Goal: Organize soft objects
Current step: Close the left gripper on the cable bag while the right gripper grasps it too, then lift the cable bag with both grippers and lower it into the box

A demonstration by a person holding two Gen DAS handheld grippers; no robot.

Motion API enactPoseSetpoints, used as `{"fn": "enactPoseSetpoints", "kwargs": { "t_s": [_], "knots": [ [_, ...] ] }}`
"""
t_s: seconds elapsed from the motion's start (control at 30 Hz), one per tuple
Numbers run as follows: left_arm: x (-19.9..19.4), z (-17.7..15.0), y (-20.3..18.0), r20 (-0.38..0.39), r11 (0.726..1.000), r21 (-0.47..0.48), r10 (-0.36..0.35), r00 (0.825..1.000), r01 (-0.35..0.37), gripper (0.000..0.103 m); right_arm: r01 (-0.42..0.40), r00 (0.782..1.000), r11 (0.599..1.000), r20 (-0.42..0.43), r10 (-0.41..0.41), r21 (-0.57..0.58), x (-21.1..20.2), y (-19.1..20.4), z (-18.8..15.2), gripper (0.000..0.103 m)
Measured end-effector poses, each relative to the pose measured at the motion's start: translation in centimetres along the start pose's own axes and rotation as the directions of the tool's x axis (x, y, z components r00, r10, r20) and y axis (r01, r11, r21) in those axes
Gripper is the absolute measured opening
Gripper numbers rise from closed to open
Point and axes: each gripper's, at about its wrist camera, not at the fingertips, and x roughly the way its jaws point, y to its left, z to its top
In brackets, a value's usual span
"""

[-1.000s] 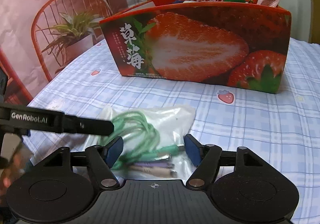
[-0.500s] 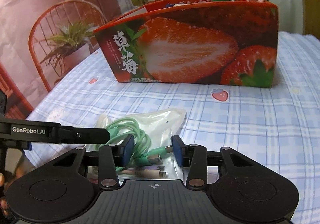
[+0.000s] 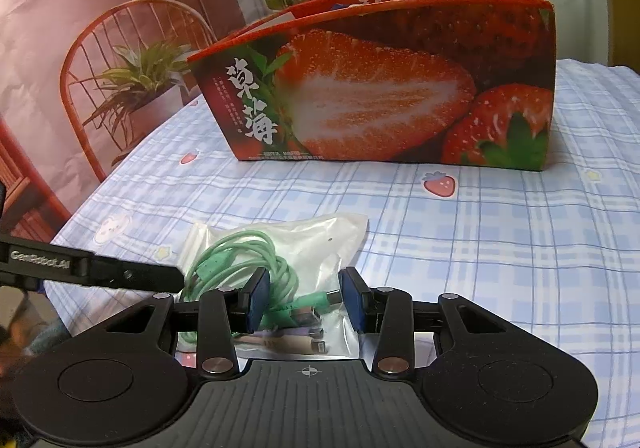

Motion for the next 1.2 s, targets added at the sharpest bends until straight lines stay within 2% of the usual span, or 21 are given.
{"fn": "enactPoseSetpoints", "kwargs": {
  "t_s": [0.23,0.47,0.57,0.63,0.9,1.2],
  "knots": [
    [1.6,-0.1,0.4,0.016,0.994,-0.082,-0.069,0.997,0.07,0.03,-0.006,1.0,1.0,0.007,0.005,0.023,-0.2,-0.3,-0.2,0.037],
    [2.5,-0.3,1.5,0.069,0.973,-0.187,-0.126,0.99,0.137,0.029,-0.023,1.0,0.997,0.019,0.022,0.073,-0.2,-0.8,-0.3,0.037],
    [2.4,-0.3,1.2,0.072,0.977,-0.169,-0.123,0.99,0.134,0.029,-0.029,0.999,0.994,0.031,0.026,0.104,-0.3,-1.0,-0.4,0.037],
    [2.4,-0.3,1.5,0.075,0.971,-0.18,-0.142,0.987,0.154,0.028,-0.028,0.999,0.993,0.04,0.023,0.117,-0.4,-1.1,-0.5,0.032],
    [1.4,0.3,1.1,0.126,0.968,-0.151,-0.182,0.975,0.2,0.028,-0.026,0.996,0.99,0.087,0.014,0.142,-1.2,-1.5,0.1,0.029],
    [-1.8,4.2,-1.8,0.236,0.962,-0.047,-0.252,0.938,0.27,0.027,-0.042,0.977,0.995,0.21,0.022,0.091,-4.0,-0.7,3.7,0.028]
  ]
}}
